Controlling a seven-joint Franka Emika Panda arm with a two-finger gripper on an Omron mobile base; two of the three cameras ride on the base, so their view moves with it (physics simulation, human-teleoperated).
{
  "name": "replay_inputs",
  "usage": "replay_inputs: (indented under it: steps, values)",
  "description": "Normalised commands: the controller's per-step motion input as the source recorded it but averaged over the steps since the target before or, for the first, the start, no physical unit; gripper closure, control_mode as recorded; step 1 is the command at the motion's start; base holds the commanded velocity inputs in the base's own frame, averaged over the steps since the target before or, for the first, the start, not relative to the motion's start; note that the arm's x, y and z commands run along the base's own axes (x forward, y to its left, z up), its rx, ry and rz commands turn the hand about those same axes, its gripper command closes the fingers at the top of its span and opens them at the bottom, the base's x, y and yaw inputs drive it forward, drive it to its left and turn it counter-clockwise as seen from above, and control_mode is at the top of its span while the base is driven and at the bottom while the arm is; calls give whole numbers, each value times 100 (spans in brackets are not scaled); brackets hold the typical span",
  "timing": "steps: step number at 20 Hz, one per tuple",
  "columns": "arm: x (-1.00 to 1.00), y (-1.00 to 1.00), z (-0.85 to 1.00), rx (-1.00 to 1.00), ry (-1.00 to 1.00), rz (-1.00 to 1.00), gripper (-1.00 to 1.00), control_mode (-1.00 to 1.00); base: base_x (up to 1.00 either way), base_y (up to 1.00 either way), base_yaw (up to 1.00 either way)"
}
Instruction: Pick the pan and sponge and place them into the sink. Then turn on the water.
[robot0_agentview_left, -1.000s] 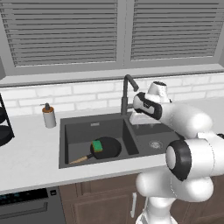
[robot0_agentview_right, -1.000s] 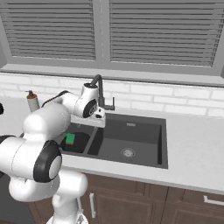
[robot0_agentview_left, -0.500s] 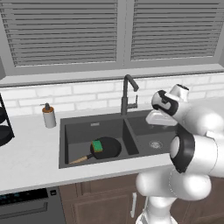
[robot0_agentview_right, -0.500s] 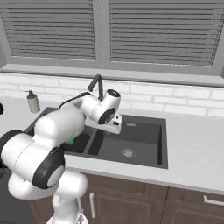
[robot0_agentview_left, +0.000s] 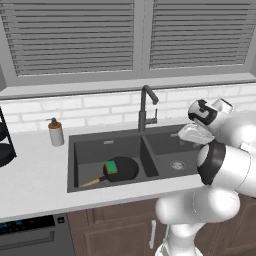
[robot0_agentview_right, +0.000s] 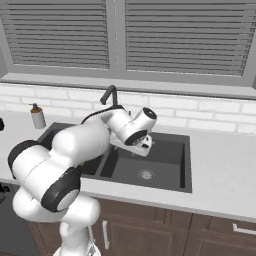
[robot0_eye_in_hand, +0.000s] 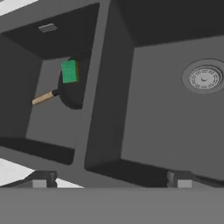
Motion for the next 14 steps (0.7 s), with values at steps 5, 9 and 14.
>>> replay_inputs:
  steps: [5, 9, 14]
  values:
    - [20, -1, 3, 12, -11, 0, -100, -100, 0, 0, 0]
    - [42, 0, 3, 9, -6, -3, -100, -100, 0, 0, 0]
    - [47, 0, 14, 20, -3, -10, -100, -100, 0, 0, 0]
